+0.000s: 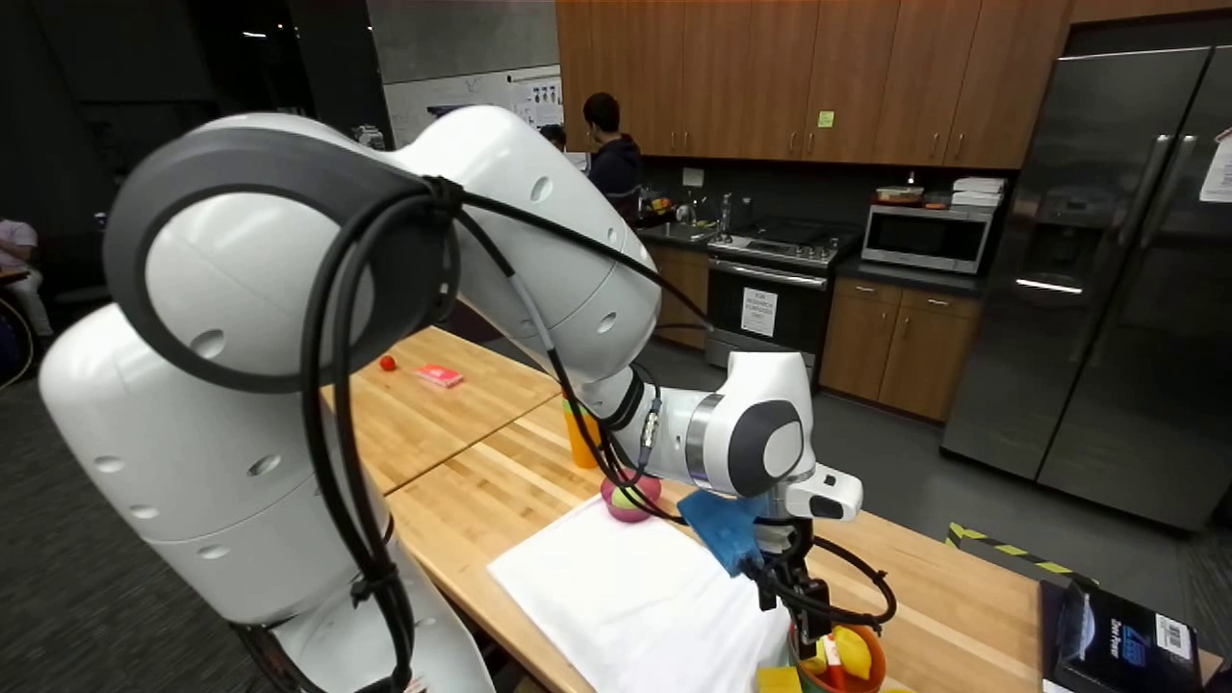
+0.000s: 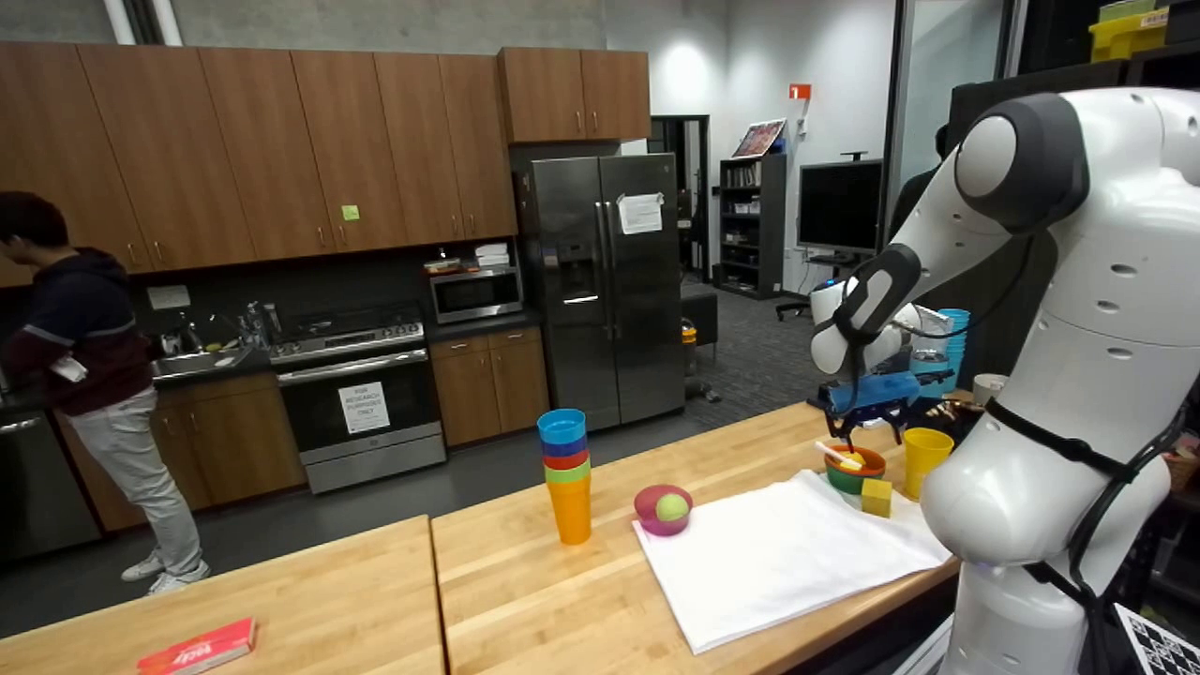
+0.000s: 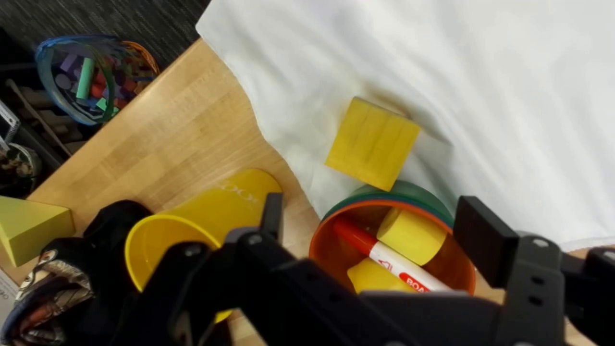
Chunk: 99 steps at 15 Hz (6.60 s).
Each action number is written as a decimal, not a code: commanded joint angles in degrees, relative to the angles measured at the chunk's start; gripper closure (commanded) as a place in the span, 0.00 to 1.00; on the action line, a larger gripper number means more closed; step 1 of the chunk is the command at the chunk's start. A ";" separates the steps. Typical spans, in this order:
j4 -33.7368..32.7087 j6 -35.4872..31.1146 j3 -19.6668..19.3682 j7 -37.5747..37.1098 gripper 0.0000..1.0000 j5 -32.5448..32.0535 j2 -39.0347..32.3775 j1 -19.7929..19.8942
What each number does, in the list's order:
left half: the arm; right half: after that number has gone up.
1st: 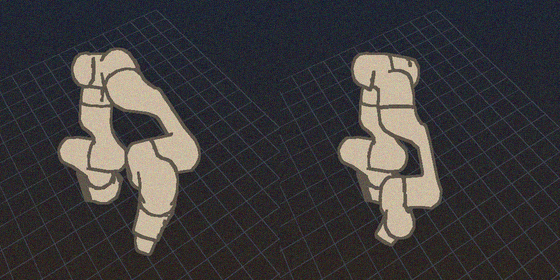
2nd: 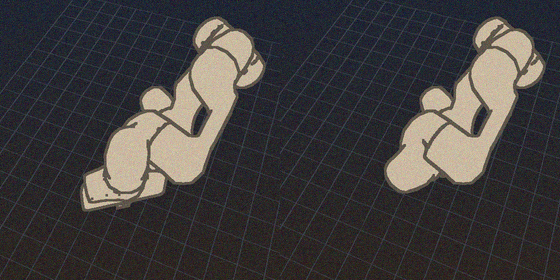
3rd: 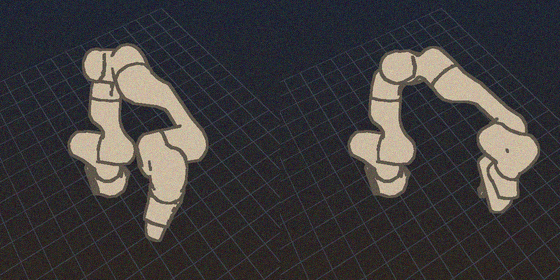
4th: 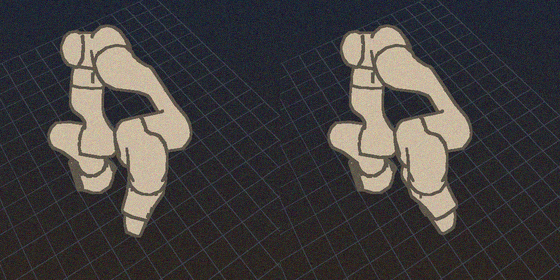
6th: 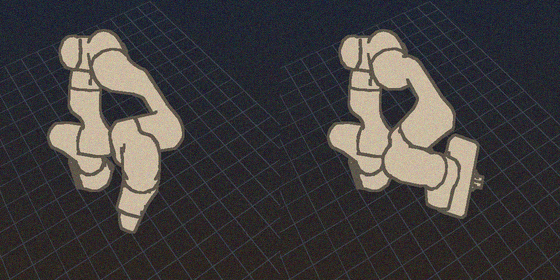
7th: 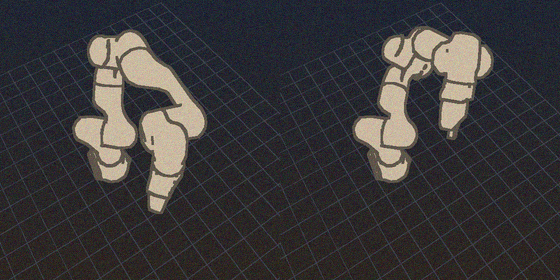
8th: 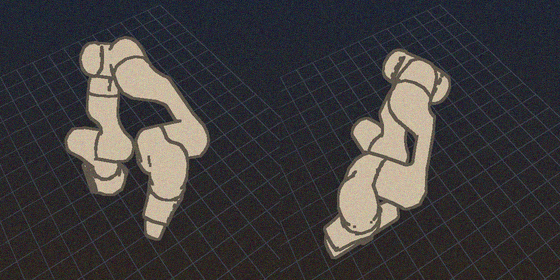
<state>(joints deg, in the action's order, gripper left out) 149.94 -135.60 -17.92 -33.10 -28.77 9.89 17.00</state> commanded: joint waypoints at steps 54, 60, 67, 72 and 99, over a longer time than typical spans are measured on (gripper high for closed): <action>6.87 -35.52 -1.97 -32.10 0.00 -41.73 -15.00 12.29; 4.05 -35.53 -1.53 -32.45 0.00 -40.84 -18.05 11.90; 1.04 -34.87 -0.05 -31.19 0.46 -37.47 -21.47 11.80; -0.76 -32.71 3.63 -25.74 0.63 -28.47 -22.86 12.41; 4.14 -2.06 7.83 30.41 0.03 18.99 -7.32 4.15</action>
<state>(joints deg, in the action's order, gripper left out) 153.31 -135.98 -6.88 -2.84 -9.77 2.44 24.13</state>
